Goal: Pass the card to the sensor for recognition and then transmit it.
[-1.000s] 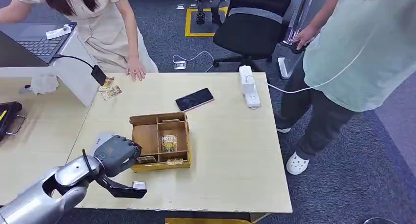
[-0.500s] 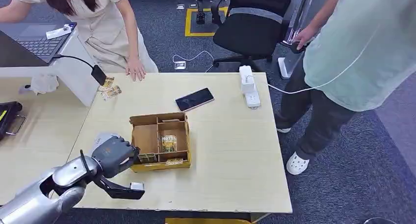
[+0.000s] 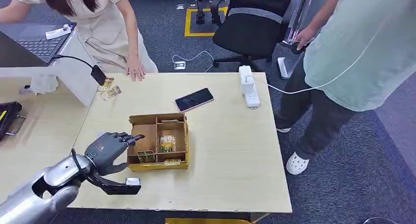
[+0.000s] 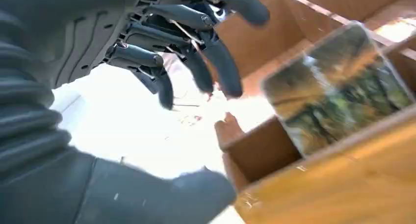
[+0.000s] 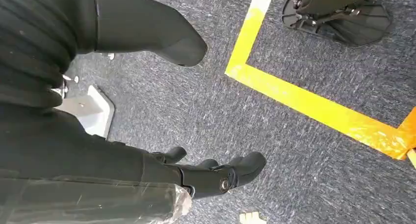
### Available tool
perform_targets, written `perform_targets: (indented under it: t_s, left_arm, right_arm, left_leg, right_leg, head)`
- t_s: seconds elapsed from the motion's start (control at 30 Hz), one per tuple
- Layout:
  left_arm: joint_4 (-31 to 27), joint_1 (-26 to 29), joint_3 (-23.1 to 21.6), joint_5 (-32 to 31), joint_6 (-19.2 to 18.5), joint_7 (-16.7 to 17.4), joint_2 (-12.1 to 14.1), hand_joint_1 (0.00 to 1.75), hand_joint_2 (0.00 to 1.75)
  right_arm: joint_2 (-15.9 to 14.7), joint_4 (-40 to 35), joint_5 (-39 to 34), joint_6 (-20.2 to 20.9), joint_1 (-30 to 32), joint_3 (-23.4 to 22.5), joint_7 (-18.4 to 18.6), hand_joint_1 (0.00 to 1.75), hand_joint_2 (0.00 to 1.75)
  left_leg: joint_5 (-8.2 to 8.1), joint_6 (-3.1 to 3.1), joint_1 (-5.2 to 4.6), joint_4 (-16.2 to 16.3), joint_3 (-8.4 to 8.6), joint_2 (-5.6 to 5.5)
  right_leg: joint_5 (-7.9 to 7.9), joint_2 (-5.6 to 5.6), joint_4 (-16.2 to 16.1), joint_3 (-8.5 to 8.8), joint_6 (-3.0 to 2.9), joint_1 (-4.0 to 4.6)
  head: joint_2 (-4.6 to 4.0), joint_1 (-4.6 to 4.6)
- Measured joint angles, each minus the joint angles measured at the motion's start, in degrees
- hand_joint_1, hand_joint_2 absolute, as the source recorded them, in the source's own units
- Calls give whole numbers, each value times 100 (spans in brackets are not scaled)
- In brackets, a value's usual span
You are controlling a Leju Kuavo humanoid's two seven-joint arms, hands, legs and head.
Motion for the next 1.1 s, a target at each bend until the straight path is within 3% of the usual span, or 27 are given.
perform_targets:
  t_s: [0.37,0.73,0.9,1.1]
  left_arm:
    - [-517,47,546,319,-107,-177,362,0,175]
    - [-870,146,776,374,-120,-280,472,0,175]
    - [-1153,137,778,633,-522,-557,594,0,175]
    - [-1541,127,763,671,-658,-623,822,0,175]
  right_arm:
    - [0,0,-31,-18,9,0,-74,0,175]
    - [0,0,-35,-50,14,0,-83,0,175]
    - [0,2,-109,-50,14,0,-94,0,175]
    - [0,2,-105,-46,14,0,-90,0,175]
  left_leg:
    - [0,0,0,0,-1,-2]
    - [0,0,0,0,0,-2]
    - [0,0,1,0,0,0]
    - [0,0,0,0,0,-1]
  right_leg:
    - [0,-2,1,0,0,0]
    - [0,-3,0,0,0,0]
    - [0,1,1,0,0,1]
    - [-1,-2,0,-1,0,0]
  head:
    - [0,2]
    - [0,2]
    - [0,2]
    - [2,2]
